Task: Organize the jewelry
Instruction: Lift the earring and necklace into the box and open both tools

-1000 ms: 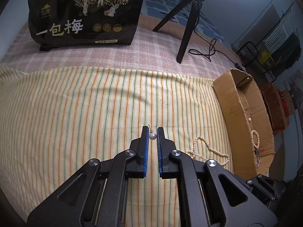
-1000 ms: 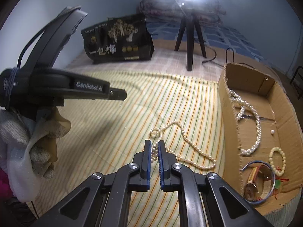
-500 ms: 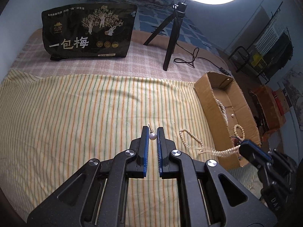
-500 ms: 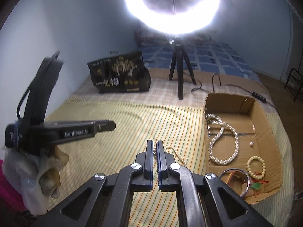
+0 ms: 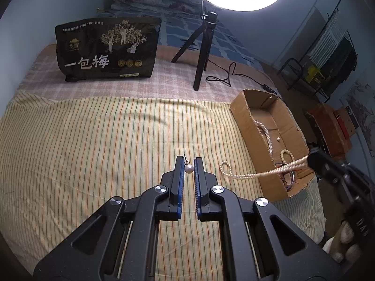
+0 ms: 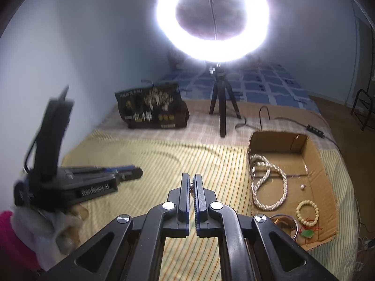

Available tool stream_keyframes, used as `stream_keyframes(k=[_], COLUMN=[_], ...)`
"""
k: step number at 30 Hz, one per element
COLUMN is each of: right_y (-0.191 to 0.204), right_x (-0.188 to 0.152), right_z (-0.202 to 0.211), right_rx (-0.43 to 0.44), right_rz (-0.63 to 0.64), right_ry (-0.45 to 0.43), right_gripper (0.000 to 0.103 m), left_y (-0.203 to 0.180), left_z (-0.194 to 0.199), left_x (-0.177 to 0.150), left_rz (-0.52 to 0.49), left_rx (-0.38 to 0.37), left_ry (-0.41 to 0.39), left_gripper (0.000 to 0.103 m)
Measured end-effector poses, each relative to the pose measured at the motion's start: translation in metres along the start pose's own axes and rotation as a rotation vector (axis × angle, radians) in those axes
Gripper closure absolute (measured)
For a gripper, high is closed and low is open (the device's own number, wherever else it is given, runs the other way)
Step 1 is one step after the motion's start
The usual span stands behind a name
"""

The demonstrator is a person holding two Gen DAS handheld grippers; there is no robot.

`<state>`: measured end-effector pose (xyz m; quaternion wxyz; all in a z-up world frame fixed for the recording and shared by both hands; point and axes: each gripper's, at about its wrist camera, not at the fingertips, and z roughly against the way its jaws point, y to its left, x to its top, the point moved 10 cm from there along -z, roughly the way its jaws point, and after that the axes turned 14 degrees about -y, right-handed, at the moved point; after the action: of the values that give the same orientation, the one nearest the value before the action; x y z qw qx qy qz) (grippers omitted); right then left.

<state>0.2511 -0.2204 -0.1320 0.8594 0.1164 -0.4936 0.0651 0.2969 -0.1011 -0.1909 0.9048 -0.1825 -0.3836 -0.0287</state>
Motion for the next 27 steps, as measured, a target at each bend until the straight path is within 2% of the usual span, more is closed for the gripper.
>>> stream_keyframes(k=[14, 21, 27], right_y=[-0.028, -0.067, -0.102], right_x=[0.067, 0.092, 0.105], right_z=[0.033, 0.048, 0.054], right_rx=[-0.031, -0.074, -0.122], right_rz=[-0.046, -0.087, -0.095], right_ry=[-0.133, -0.198, -0.23], right_gripper=[0.103, 0.103, 0.103], left_y=[-0.043, -0.085, -0.124], left_z=[0.018, 0.02, 0.013], left_x=[0.022, 0.032, 0.024], left_rz=[-0.04, -0.076, -0.142], left_rx=[-0.069, -0.122, -0.155], left_ry=[-0.066, -0.1, -0.102], left_gripper=[0.097, 0.097, 0.097])
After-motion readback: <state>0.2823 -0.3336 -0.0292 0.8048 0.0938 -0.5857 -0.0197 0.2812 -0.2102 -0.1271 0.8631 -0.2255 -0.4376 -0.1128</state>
